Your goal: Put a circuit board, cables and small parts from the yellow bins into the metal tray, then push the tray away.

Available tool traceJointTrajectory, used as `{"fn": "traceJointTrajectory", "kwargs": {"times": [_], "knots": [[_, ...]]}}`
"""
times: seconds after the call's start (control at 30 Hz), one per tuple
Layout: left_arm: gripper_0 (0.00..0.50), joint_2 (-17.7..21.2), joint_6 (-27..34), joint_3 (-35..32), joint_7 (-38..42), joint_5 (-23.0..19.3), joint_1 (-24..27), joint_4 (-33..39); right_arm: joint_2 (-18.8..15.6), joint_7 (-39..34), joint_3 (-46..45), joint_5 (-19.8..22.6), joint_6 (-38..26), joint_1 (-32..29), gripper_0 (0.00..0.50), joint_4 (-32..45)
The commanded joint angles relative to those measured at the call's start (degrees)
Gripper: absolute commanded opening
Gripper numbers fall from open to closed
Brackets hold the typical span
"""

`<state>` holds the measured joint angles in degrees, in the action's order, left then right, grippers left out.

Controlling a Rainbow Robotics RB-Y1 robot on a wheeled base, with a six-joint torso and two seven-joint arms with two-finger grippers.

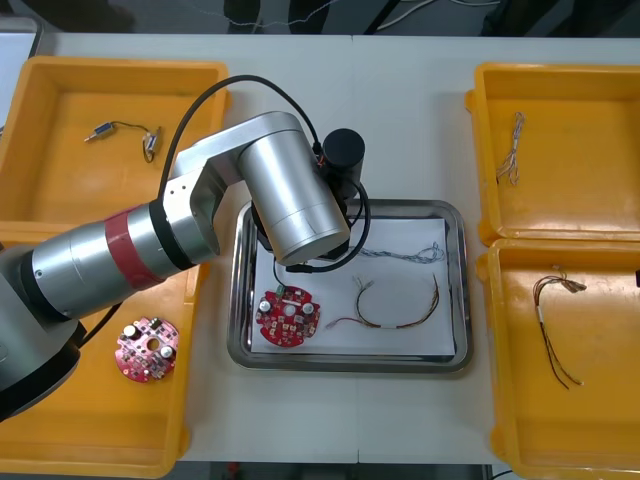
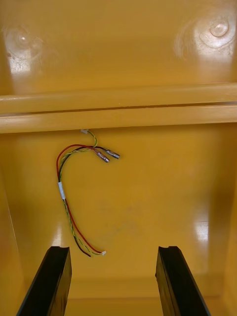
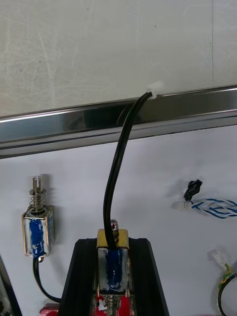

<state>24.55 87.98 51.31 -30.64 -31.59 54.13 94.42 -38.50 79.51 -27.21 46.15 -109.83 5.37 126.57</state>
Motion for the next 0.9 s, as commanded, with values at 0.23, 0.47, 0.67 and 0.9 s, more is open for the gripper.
{"fn": "traceJointTrajectory", "kwargs": {"times": [0.23,0.47,0.67,0.9], "knots": [[0.000,-1.8,-5.3,3.0,5.6,2.1,-0.4,-3.8,0.7,-1.5,-1.9,0.6,-0.2,-1.1,0.500,1.7],[0.002,-2.0,-5.4,3.0,6.1,2.1,-0.4,-3.7,0.6,-1.5,-1.9,0.7,-0.2,-1.1,0.500,1.7],[0.468,-2.0,-5.5,3.0,6.9,2.2,-0.4,-3.5,0.7,-1.5,-1.9,0.8,-0.2,-1.1,0.500,1.7],[0.500,-2.0,-5.6,3.0,8.0,2.7,-0.4,-2.7,0.6,-1.6,-1.9,1.0,-0.2,-1.0,0.500,1.7]]}}
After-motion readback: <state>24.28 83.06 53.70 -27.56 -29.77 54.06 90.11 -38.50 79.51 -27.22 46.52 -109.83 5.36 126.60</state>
